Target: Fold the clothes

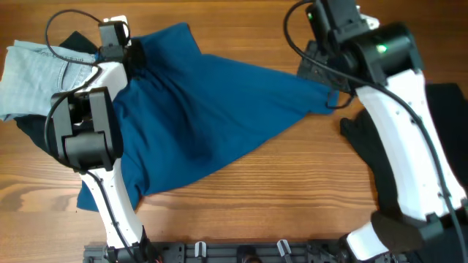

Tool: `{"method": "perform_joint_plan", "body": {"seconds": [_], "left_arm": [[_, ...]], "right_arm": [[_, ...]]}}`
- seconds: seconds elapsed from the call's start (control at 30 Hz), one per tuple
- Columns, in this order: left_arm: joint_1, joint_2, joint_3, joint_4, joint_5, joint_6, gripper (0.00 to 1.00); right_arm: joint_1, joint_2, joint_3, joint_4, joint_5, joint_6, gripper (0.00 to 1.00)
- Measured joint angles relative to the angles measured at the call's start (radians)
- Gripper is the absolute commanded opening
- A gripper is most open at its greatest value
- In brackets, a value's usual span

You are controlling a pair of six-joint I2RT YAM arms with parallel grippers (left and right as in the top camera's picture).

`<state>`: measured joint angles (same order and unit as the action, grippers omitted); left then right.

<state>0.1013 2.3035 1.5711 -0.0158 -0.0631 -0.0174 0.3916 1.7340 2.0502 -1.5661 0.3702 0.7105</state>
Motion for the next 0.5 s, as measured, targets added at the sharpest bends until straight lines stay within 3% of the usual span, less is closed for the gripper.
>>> {"method": "perform_joint_plan", "body": {"seconds": [0.13, 0.27, 0.37, 0.5], "left_arm": [[-0.001, -0.074, 0.024, -0.043, -0.001, -0.010, 0.23], [-0.001, -0.253, 0.028, -0.147, -0.003, -0.012, 0.31], [-0.001, -0.418, 0.043, -0.276, -0.002, -0.014, 0.43], [-0.003, -0.621, 0.059, -0.500, 0.048, -0.016, 0.57]], "right_arm": [[-0.054, 0.087, 0.000, -0.008, -0.032, -0.016, 0.98], [-0.169, 0.176, 0.000, 0.000, -0.106, -0.087, 0.93], [-0.284, 0.249, 0.000, 0.030, -0.196, -0.166, 0.88], [-0.400, 0.341, 0.000, 0.048, -0.346, -0.306, 0.88]]}}
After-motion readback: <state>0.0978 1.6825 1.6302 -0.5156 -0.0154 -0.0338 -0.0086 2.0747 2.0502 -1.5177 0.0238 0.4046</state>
